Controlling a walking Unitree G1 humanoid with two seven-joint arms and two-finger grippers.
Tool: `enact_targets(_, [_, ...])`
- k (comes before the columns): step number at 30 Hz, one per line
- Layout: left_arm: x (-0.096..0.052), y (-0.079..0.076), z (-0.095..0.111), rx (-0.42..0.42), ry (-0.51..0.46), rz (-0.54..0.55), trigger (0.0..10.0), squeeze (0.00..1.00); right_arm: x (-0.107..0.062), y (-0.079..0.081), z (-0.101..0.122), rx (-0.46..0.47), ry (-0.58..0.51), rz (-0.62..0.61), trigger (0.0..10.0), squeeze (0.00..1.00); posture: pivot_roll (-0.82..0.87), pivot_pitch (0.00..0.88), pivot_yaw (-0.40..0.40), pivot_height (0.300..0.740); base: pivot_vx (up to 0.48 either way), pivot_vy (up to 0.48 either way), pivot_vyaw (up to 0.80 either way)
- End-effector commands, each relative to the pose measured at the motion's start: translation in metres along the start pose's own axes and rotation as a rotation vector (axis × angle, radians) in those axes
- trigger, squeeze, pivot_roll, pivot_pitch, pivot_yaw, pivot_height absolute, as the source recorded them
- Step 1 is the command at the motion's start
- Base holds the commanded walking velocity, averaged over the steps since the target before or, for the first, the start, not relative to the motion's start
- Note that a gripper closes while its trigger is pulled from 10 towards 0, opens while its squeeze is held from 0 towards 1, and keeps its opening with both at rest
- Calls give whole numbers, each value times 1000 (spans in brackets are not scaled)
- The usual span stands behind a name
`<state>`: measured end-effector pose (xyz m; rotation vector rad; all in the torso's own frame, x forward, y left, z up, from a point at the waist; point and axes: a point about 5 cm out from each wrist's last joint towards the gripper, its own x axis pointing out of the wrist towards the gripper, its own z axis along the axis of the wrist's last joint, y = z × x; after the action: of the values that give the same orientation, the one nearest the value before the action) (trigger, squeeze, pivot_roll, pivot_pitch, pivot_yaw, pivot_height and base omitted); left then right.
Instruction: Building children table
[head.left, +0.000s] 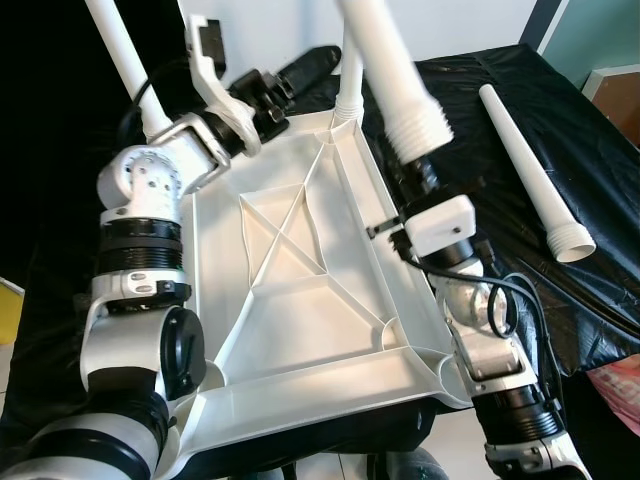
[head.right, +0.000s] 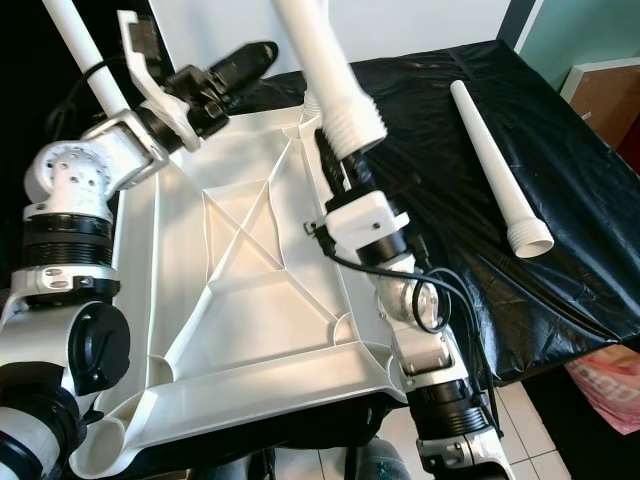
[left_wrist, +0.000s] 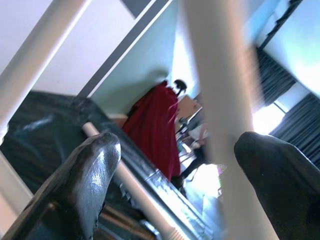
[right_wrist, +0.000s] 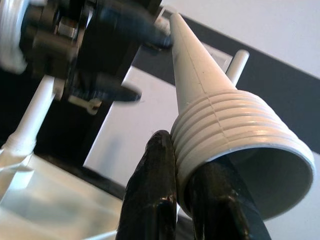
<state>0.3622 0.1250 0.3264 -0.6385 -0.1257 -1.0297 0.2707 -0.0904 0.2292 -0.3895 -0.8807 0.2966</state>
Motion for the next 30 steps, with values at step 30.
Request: enact_targets(30, [7,-8,2,-7,71,-203,10000,0,-33,34,-10,-37,31,264,10000,0,-57,128,40,740,0,0,0])
